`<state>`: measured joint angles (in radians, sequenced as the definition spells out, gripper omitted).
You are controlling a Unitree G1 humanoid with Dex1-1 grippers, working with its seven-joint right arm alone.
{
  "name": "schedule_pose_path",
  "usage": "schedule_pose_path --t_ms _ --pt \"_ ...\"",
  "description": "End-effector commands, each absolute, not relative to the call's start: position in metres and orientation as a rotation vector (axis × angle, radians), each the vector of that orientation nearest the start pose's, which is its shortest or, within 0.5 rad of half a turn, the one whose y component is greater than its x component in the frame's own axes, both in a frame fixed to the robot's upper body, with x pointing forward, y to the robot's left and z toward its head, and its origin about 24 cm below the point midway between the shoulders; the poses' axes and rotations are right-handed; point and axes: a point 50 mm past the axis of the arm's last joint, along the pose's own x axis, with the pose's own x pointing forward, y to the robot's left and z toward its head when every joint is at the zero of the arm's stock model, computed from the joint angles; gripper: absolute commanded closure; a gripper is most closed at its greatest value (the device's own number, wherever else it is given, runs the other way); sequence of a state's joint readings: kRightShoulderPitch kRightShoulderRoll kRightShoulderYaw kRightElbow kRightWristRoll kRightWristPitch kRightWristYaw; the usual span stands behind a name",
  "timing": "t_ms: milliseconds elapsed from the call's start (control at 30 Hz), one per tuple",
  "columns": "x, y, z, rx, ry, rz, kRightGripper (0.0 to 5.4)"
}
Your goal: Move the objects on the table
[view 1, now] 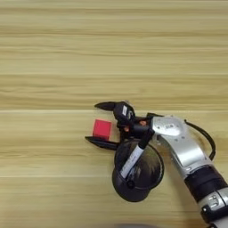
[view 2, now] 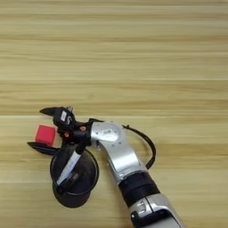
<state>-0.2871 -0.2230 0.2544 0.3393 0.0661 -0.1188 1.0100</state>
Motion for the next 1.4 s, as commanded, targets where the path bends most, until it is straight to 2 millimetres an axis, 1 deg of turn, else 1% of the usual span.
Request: schedule_pose_path --t_ms 33,167,367,667,767,967,1233,1400 --pt "0.289 -0.095 0.076 -0.254 -0.089 1.195 0.02" --pt "0.294 -0.105 0.088 -0.246 -0.119 1.165 0.02" --pt "0.302 -0.125 0.097 -0.28 -0.127 1.108 0.02" --pt "0.304 -0.161 0.103 -0.321 -0.101 1.052 0.02" --pt "0.305 -0.18 0.107 -0.343 -0.091 1.029 0.02" --pt "0.303 -0.208 0.11 -0.384 -0.071 1.037 0.02" --pt "0.302 -0.234 0.113 -0.411 -0.03 1.059 0.02" --pt "0.299 -0.245 0.113 -0.419 -0.005 1.082 0.02"
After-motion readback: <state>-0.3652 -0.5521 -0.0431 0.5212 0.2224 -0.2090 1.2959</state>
